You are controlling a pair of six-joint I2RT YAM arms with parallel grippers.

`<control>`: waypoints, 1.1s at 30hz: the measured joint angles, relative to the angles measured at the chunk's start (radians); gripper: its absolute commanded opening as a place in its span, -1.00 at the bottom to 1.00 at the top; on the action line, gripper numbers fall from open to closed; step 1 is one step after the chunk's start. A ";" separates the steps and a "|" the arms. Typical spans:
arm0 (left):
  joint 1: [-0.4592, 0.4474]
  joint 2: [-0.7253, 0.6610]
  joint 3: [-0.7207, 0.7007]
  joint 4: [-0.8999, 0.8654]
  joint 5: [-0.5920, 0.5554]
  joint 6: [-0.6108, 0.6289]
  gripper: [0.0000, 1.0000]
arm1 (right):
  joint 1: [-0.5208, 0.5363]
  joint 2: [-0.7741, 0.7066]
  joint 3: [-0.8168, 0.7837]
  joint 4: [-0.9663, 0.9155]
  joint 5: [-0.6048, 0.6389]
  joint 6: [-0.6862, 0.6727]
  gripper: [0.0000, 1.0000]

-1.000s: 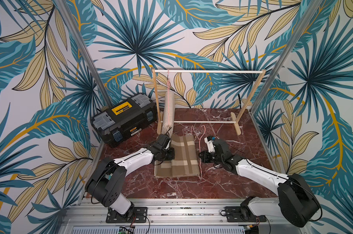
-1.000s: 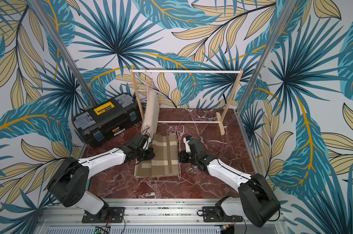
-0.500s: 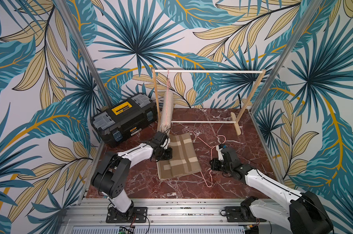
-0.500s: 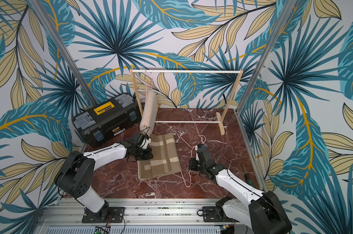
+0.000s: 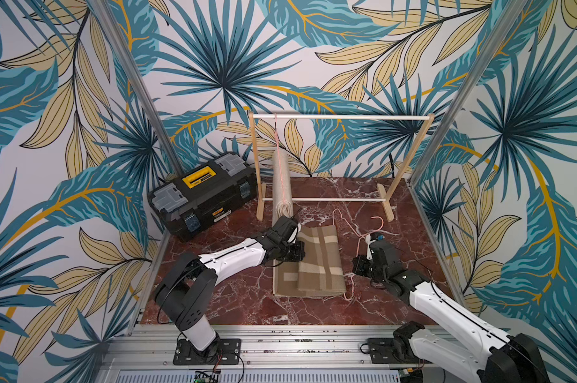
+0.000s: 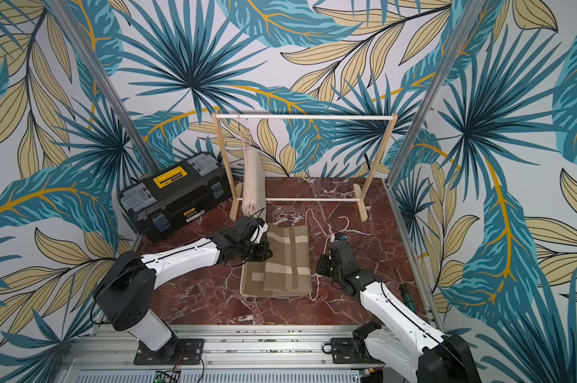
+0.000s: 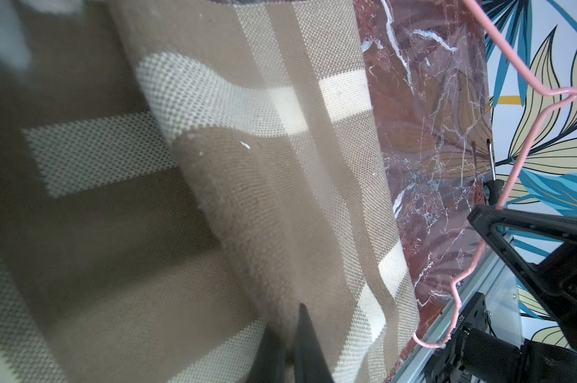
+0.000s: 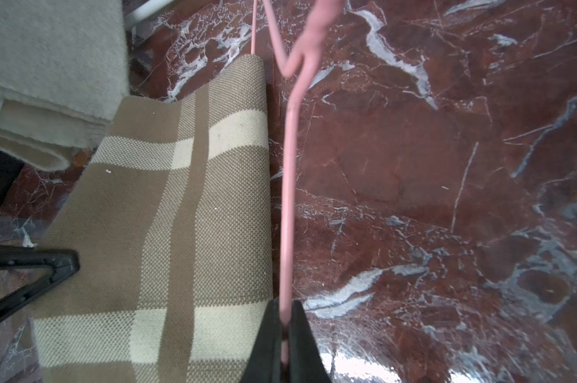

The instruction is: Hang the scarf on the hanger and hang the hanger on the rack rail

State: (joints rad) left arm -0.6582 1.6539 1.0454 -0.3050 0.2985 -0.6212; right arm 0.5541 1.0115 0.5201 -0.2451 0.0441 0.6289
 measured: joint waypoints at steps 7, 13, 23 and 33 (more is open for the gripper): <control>0.082 -0.021 -0.010 -0.046 0.010 0.024 -1.00 | -0.006 0.022 0.000 -0.005 -0.003 0.003 -1.00; 0.128 -0.087 0.027 -0.136 0.034 0.083 -1.00 | -0.015 0.039 0.000 -0.013 -0.011 0.003 -1.00; 0.170 -0.135 -0.188 -0.078 0.077 0.077 -1.00 | -0.025 0.082 0.000 -0.018 -0.012 0.000 -1.00; 0.191 -0.021 -0.271 0.096 0.101 0.030 -1.00 | -0.030 0.114 0.005 -0.014 -0.006 -0.009 -1.00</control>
State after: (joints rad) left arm -0.4671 1.6329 0.7742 -0.2089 0.3996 -0.5911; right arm 0.5240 1.1252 0.5251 -0.2592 0.0380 0.6201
